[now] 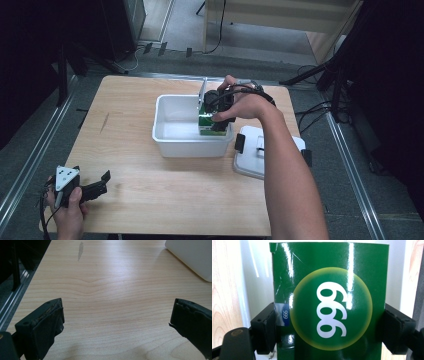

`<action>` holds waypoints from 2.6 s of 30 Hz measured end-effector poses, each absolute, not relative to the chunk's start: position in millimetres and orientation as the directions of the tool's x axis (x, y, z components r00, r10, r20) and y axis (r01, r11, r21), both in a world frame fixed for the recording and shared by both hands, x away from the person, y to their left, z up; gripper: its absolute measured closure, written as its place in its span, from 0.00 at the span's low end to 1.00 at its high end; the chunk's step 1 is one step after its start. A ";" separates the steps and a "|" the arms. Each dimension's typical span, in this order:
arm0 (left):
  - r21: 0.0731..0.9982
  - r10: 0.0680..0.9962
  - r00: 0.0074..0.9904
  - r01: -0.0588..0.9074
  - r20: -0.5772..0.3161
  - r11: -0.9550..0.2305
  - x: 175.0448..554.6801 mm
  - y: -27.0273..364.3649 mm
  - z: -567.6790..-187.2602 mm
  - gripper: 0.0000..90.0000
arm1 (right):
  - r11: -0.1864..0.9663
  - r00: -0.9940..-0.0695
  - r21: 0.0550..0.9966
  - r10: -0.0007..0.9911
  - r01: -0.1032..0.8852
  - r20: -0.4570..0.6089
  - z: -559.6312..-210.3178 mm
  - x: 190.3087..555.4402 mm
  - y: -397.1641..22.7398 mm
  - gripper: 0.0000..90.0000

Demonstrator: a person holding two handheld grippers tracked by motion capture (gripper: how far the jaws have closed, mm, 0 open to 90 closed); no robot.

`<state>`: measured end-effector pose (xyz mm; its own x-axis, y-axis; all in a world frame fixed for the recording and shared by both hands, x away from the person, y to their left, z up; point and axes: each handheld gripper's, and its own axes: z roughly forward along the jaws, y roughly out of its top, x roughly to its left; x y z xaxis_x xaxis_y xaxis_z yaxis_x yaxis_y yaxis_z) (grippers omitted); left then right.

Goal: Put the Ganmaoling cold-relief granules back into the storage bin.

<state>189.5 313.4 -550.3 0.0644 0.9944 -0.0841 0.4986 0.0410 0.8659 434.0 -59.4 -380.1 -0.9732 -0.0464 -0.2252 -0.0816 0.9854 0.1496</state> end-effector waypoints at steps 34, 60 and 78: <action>0.865 0.994 0.060 0.500 -0.091 0.049 189.3 314.2 -550.0 0.00 | 0.988 -0.988 0.138 -0.052 -0.072 -0.147 -424.5 452.8 -60.4 0.17; 0.865 0.994 0.062 0.500 -0.091 0.048 189.3 314.1 -550.0 0.00 | 1.000 -0.994 0.016 -0.005 -0.006 -0.108 -443.0 460.9 -49.8 0.17; 0.866 0.994 0.062 0.499 -0.090 0.047 189.8 314.0 -550.2 0.00 | 0.993 -0.978 0.089 0.091 0.075 -0.189 -407.9 451.6 -61.5 0.00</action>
<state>189.8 314.0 -550.2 0.0624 0.9940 -0.0899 0.4987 0.0469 0.8655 451.6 -61.5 -407.9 -0.9778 0.0908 -0.1889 0.0750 0.9932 0.0889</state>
